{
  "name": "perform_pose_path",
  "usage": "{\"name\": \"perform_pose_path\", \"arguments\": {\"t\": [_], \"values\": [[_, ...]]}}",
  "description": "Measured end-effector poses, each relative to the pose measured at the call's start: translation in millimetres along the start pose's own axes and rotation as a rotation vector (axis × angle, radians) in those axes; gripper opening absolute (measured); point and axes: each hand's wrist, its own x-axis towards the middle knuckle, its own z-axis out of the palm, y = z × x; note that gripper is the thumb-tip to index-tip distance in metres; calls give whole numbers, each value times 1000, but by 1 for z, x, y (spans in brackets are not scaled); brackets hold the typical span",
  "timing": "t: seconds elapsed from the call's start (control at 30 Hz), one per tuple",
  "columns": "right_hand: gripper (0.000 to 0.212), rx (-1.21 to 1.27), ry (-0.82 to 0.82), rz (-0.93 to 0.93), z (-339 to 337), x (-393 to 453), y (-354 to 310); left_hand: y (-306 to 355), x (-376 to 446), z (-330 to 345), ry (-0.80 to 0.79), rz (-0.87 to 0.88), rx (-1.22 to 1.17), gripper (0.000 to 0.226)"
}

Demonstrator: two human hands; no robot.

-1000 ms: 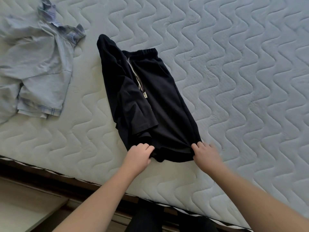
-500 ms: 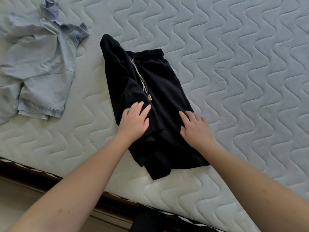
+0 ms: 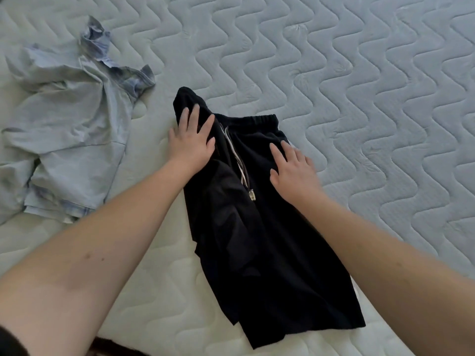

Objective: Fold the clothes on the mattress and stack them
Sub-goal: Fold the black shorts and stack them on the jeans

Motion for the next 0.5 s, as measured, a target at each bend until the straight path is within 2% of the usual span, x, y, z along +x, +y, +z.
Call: {"name": "perform_pose_path", "arguments": {"t": [0.17,0.3,0.43,0.5], "values": [[62,43,46,-8,-11,48,-13,-17,45,-11,64,-129,-177,46],[61,18,-5,-70,-16,80,-17,-24,67,-12,-10,-313,-441,38],[60,-72,-39,-43,-13,95,-17,-24,66,-9,13,-261,-432,18],[50,-92,-26,-12,-11,96,-14,-23,60,-8,66,-218,-480,17]]}}
